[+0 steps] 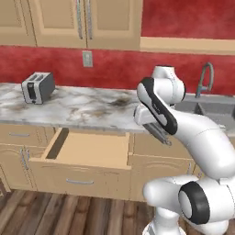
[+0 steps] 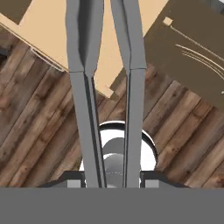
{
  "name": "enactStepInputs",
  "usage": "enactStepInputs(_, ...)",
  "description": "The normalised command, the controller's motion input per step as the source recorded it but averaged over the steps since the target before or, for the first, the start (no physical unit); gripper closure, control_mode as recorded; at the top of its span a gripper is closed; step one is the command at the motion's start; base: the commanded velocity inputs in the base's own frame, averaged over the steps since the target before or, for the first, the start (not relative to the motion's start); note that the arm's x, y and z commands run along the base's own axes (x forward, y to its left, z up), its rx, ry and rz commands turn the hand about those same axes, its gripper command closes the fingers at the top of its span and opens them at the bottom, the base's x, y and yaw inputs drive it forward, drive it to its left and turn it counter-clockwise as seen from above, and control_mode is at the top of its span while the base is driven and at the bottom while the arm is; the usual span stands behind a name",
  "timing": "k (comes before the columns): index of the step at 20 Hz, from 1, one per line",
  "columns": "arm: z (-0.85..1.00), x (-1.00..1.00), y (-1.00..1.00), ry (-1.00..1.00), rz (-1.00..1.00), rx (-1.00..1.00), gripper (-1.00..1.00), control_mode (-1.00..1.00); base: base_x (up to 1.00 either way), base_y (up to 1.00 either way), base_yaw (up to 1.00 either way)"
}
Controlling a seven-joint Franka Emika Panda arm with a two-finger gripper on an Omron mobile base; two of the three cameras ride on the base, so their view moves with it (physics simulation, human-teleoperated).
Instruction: Take the tongs from the drawer on the left and place them on the dining counter next to the tray containing the kebab skewer.
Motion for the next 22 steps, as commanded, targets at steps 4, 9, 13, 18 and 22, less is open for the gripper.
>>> enactStepInputs(4, 0.0, 0.0, 0.0, 0.0, 0.0, 0.0, 1.0, 1.0, -0.14, -0.18, 0.96)
enactStepInputs(9, 0.0, 0.0, 0.0, 0.0, 0.0, 0.0, 1.0, 1.0, -0.12, -0.08, 0.99)
enactStepInputs(13, 0.0, 0.0, 0.0, 0.0, 0.0, 0.0, 1.0, 1.0, -0.15, -0.13, 0.96)
enactStepInputs(18, 0.0, 0.0, 0.0, 0.0, 0.0, 0.0, 1.0, 1.0, -0.13, -0.14, 0.96)
enactStepInputs(22, 0.0, 0.0, 0.0, 0.0, 0.0, 0.0, 1.0, 1.0, -0.14, -0.13, 0.95)
